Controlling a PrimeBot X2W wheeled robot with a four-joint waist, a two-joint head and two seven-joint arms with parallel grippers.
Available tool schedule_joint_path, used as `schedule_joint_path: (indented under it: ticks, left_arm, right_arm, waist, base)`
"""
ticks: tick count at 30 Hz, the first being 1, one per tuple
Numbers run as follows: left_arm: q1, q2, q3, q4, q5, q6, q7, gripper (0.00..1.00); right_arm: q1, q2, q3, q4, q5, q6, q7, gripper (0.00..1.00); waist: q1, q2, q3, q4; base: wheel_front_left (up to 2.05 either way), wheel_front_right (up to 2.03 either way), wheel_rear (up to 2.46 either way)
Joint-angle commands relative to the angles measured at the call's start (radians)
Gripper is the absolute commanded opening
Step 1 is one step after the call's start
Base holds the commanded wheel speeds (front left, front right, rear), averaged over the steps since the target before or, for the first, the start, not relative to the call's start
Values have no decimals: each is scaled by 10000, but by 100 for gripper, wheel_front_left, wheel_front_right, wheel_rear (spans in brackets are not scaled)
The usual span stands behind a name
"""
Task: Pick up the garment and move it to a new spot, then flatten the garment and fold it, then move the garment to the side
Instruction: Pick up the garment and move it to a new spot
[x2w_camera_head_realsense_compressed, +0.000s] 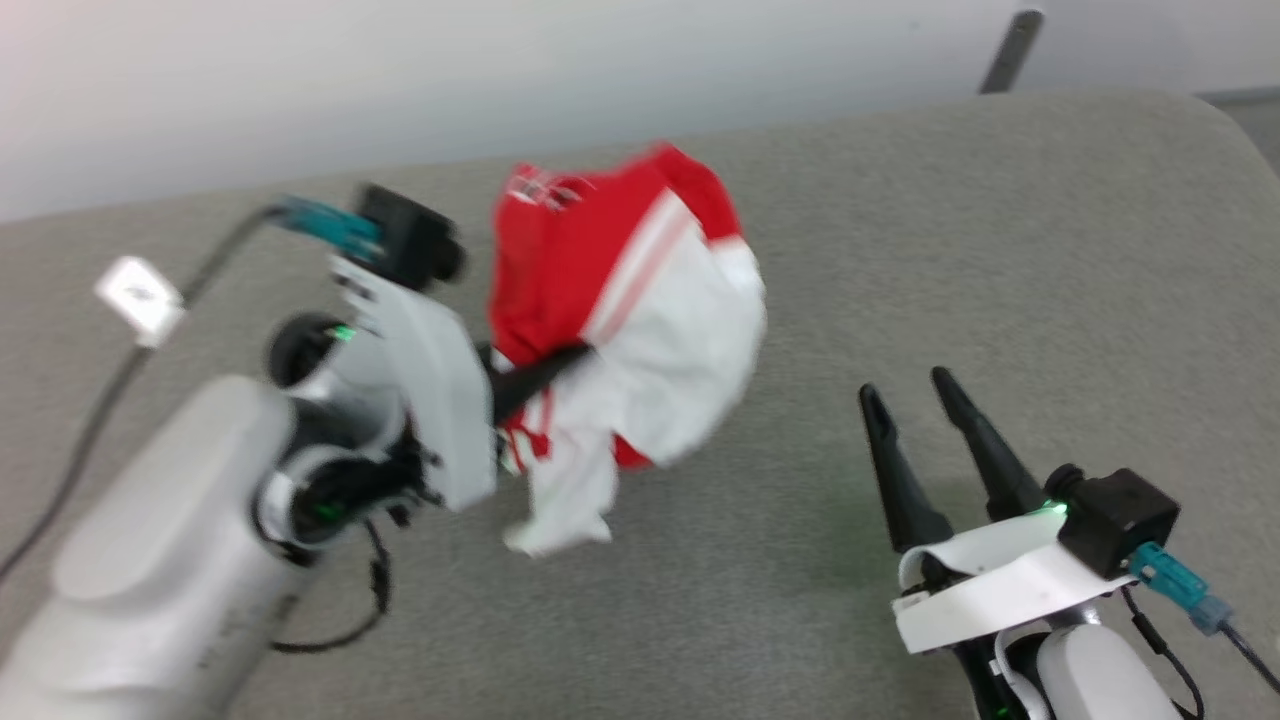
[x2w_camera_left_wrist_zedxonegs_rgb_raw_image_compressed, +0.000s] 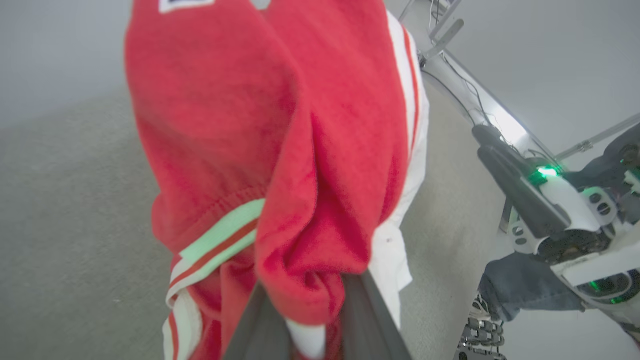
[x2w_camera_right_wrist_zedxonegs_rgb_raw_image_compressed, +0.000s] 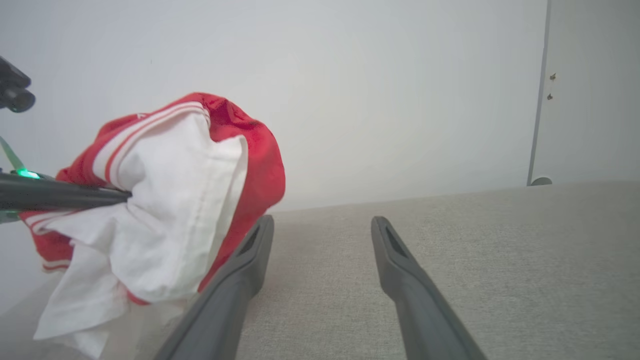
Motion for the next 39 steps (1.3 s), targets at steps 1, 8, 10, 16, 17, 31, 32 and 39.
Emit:
schedule_joint_path:
  ticks: [1,8,10,16,17,31,32,39]
  left_arm:
    - [-54,-141,-264,-64,126,36,202,0]
    - [-426,-1034,-1048,1386,239,16,595,0]
    - [-629,-1224,-1202,2140,354,-17,521,0]
    - [-1367,-1281,-2211,4220,1261,-28,623,0]
    - [-1428,-1250,-2433,4503,1355,-19,682,0]
    - [-1733,-766,-5171,6020,1526,99,934,0]
    - [-1800,-787,-5229,6042,1468,103,799,27]
    - [-2340,-954,-5445,5671,974,78,-507,100]
  right_arm:
    - [13,62,-148,-82,35,1,-9,100]
    - [-120,241,-888,-314,188,1,-7,100]
    - [-170,276,-971,-360,247,1,-7,100]
    - [-262,347,-968,-431,448,1,-8,100]
    - [-287,351,-918,-461,576,1,-8,100]
    - [-396,356,-817,-546,1124,1,-8,100]
    - [-391,353,-818,-526,1066,1,-8,100]
    - [-171,348,-843,-300,442,1,-8,100]
  waist:
    - [-1,0,404,-747]
    - [-1,0,1115,-1731]
    - [-1,0,1319,-1982]
    - [-1,0,1836,-2614]
    - [-1,0,1905,-2698]
    - [-1,0,2180,-3010]
    - [-1,0,2116,-2931]
    - [-1,0,1388,-1910]
  base:
    - [0,0,0]
    - [0,0,0]
    - [0,0,0]
    - [0,0,0]
    - [0,0,0]
    - [0,0,0]
    - [0,0,0]
    - [0,0,0]
